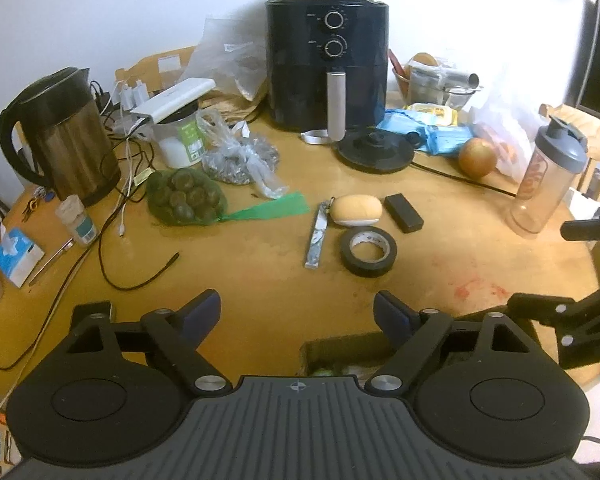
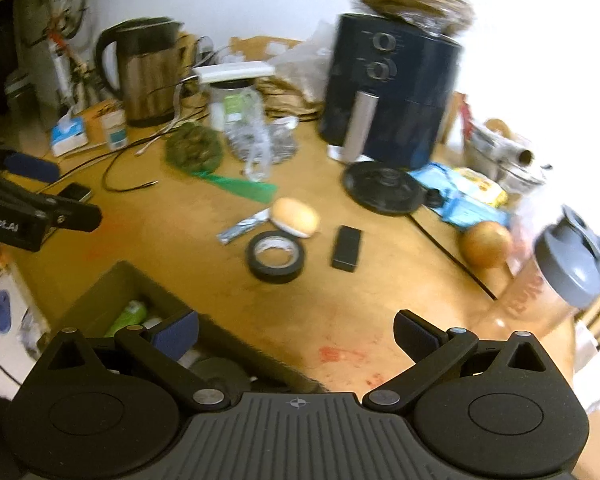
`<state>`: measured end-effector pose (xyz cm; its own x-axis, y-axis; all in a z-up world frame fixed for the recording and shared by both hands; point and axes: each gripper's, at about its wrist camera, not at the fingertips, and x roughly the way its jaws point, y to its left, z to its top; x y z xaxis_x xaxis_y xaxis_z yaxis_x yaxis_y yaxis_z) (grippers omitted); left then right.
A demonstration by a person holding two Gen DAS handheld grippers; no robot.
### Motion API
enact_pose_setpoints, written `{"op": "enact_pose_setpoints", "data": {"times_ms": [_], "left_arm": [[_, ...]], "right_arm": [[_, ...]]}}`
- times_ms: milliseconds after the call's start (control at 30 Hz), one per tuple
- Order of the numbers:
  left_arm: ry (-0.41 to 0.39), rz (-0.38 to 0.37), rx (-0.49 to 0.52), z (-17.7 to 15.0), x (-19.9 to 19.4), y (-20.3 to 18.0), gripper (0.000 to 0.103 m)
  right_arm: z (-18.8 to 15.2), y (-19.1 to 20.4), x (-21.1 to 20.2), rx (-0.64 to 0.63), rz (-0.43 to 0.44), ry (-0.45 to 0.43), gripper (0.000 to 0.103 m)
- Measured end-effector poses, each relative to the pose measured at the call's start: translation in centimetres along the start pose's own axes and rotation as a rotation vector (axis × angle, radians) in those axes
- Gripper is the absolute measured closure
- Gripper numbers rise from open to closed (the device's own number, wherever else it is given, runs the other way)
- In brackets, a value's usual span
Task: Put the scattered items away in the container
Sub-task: 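Open both grippers over the box and withdraw them toward the table, then move the left gripper down onto the beige sponge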
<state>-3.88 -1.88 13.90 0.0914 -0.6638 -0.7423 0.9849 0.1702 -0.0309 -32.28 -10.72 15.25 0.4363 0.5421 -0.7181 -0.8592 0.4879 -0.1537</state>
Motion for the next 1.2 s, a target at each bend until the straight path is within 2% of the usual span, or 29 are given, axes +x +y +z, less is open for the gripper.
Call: {"op": "enact_pose_setpoints", "data": {"times_ms": [167, 267, 433, 633, 900, 1067, 1200], "left_arm": [[0.012, -0.007, 0.062, 0.9, 0.6, -1.1, 0.019], [-0.003, 0.002, 0.097, 1.3, 0.7, -1.8, 0.019], [-0.009, 0.006, 0.142, 2.1, 0.9, -2.7, 0.019], [0.025, -0.053, 0.141, 3.0, 2.0, -2.7, 0.019], [0.04, -0.055, 0.118, 4.3, 3.9, -2.5, 0.019], [0.046, -0.081, 0.086, 5.4, 5.0, -1.8, 0.019], [0.048, -0.071, 0.107, 6.5, 6.0, -2.0, 0.019]], "right_arm": [[-0.5, -1.7, -0.3, 0.064, -0.037, -0.01, 0.0], [-0.8, -2.4, -0.6, 0.075, -0.026, -0.029, 0.0], [-0.7, -3.7, 0.0, 0.134, -0.032, 0.028, 0.0], [-0.7, -4.9, -0.1, 0.2, -0.029, 0.019, 0.0], [-0.9, -5.8, 0.5, 0.244, -0.057, 0.034, 0.0], [-1.0, -6.6, 0.8, 0.306, -0.037, 0.043, 0.0], [-1.0, -7.1, 0.9, 0.348, -0.032, 0.047, 0.0]]}}
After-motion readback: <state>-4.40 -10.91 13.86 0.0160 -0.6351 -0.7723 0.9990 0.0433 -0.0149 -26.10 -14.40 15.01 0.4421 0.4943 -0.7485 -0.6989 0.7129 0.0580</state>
